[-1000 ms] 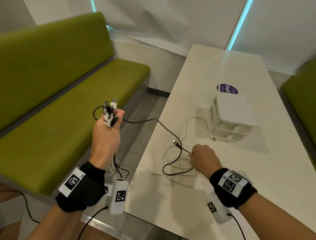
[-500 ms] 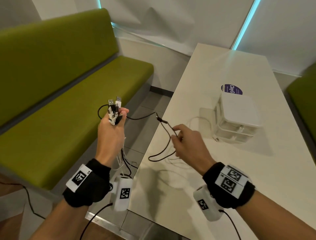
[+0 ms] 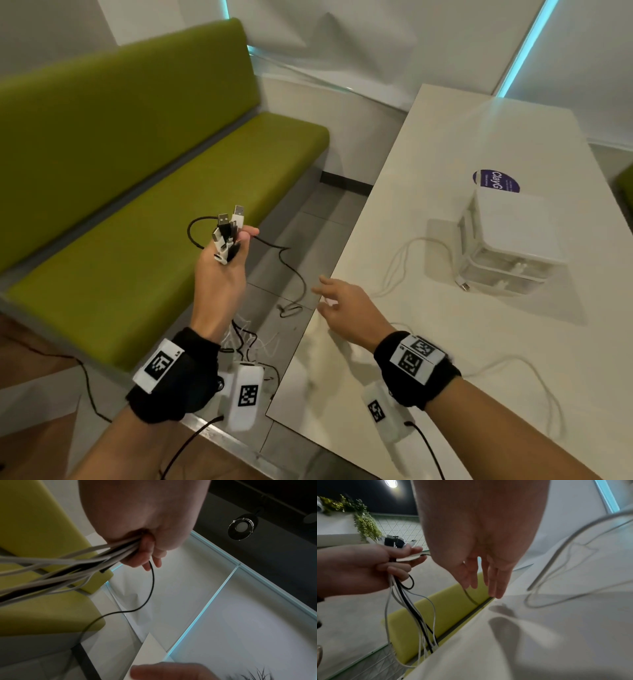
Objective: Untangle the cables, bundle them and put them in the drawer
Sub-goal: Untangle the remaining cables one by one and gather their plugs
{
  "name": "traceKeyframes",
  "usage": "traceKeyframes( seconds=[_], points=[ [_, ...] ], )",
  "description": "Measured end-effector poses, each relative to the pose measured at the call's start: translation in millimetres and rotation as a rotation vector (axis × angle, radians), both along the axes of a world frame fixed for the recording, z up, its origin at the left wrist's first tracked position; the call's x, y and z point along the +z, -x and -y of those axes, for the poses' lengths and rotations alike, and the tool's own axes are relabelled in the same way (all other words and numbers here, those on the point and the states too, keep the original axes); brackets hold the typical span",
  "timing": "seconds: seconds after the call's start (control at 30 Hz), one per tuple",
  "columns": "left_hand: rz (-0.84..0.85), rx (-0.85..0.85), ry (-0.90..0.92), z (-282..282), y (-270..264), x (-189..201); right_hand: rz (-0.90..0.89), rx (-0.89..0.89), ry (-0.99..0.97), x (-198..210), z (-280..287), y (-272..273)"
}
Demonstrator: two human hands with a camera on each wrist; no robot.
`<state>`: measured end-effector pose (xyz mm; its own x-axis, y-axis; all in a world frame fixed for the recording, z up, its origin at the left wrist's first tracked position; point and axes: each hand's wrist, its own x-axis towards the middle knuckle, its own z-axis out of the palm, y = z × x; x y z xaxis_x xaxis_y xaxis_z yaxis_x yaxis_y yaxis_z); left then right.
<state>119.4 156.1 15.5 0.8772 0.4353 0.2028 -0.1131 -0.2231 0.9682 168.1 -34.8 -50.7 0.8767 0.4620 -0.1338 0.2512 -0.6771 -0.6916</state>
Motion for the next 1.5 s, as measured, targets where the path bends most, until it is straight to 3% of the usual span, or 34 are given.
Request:
traceKeyframes(
  seconds=[0.1, 0.2, 0.4, 0.53, 0.6, 0.7, 0.8, 0.93, 1.23, 1.5],
  points=[
    [-0.046, -0.023, 0.008, 7, 0, -5, 0.104, -0.157, -0.101, 10, 28, -5],
    [-0.072, -0.037, -0.012, 12, -5, -10, 0.182, -0.308, -0.048, 22, 72, -17],
    [-0.119, -0.05, -0.072, 29, -11, -1, 0.227, -0.4, 0.379, 17, 154, -39],
    [-0.18, -0.068, -0.181, 43, -14, 1, 0.132, -0.326, 0.673, 4, 166, -39],
    [-0.207, -0.07, -0.206, 50, -14, 2, 0.164, -0.296, 0.725, -1, 163, -32],
    [-0.228, -0.073, -0.217, 59, -14, -1, 0.25, -0.305, 0.662, -10, 158, -28],
    [-0.255, -0.085, -0.192, 65, -17, -6, 0.153, -0.35, 0.563, -8, 154, -29],
    [-0.288, -0.101, -0.208, 63, -22, -9, 0.037, -0.279, 0.501, 8, 141, -26],
    [-0.307, -0.143, -0.206, 44, -24, -14, 0.303, -0.224, 0.042, 81, 64, -15],
    [-0.338, -0.101, -0.187, 23, -28, -18, 0.319, -0.092, -0.171, 90, 21, -11]
  ],
)
